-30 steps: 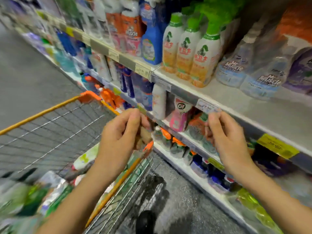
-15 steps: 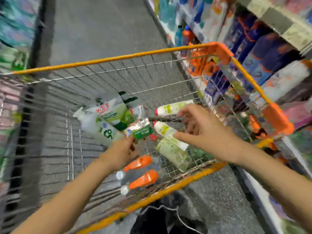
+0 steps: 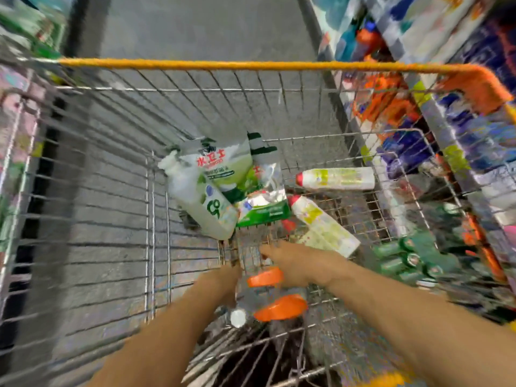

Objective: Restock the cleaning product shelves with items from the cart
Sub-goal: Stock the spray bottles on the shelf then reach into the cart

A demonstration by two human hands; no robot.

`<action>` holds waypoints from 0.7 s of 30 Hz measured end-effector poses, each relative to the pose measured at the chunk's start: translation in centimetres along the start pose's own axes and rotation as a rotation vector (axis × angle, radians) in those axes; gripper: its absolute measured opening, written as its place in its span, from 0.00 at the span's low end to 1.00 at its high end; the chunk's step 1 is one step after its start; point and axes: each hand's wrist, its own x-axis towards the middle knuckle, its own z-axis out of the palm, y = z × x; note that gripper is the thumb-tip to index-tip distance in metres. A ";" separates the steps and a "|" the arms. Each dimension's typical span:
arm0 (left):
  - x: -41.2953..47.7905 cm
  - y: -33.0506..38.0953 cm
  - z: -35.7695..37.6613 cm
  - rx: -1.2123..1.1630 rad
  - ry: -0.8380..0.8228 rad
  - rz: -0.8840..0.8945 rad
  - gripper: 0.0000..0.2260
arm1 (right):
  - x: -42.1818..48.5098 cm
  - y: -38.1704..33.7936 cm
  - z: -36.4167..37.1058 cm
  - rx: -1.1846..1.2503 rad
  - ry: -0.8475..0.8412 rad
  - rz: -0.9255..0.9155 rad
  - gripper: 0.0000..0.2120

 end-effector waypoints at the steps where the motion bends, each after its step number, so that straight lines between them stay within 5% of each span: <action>1: 0.4 -0.3 0.4 -0.005 -0.011 0.004 0.34 | 0.5 0.1 0.5 -0.038 -0.031 0.013 0.38; 5: 1.0 -0.3 1.3 -0.013 0.000 0.007 0.32 | 1.8 0.9 2.4 -0.081 -0.089 0.049 0.33; 21: -0.9 -2.1 0.3 -0.160 0.247 0.129 0.15 | 0.9 1.5 0.4 0.041 0.192 -0.045 0.16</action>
